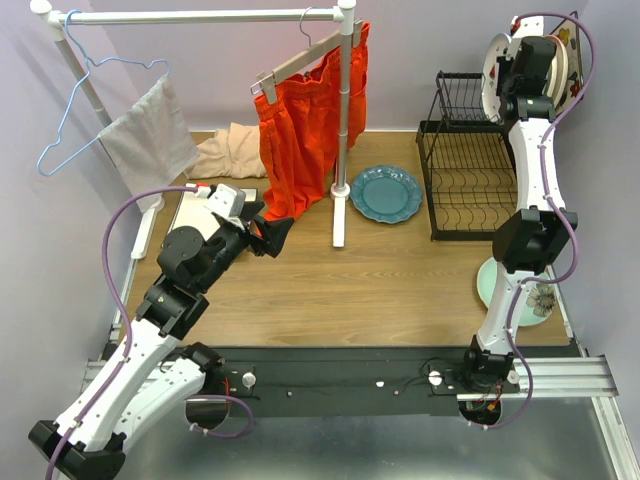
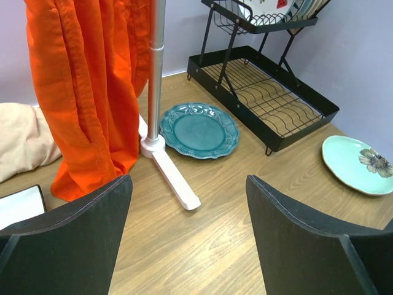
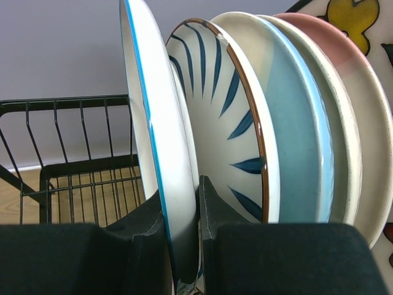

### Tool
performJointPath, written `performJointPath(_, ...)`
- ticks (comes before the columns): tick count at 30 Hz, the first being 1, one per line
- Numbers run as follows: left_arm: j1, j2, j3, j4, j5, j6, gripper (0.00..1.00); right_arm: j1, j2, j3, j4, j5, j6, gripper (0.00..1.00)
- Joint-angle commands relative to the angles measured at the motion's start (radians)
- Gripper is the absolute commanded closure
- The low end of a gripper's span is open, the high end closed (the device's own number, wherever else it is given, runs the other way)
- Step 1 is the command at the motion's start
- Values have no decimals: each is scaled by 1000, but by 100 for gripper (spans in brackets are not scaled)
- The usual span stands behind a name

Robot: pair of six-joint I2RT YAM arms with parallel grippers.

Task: Unload the plates from the dish rack
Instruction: Unload the plate from the dish rack.

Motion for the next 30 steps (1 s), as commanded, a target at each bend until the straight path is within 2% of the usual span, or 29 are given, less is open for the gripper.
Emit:
performJointPath(1,2,0,8,-7,-15,12,16,3,-74,61,168,1,-26,99)
performJointPath(19,2,0,7,-6,-4,9,16,1,-189,58,217,14,7,99)
performJointPath(26,2,-9,5,-6,-1,7,16,3,-324,-58,202,-53,184,99)
performJointPath(30,2,-10,5,-6,8,9,16,4,-436,-193,186,-117,383,99)
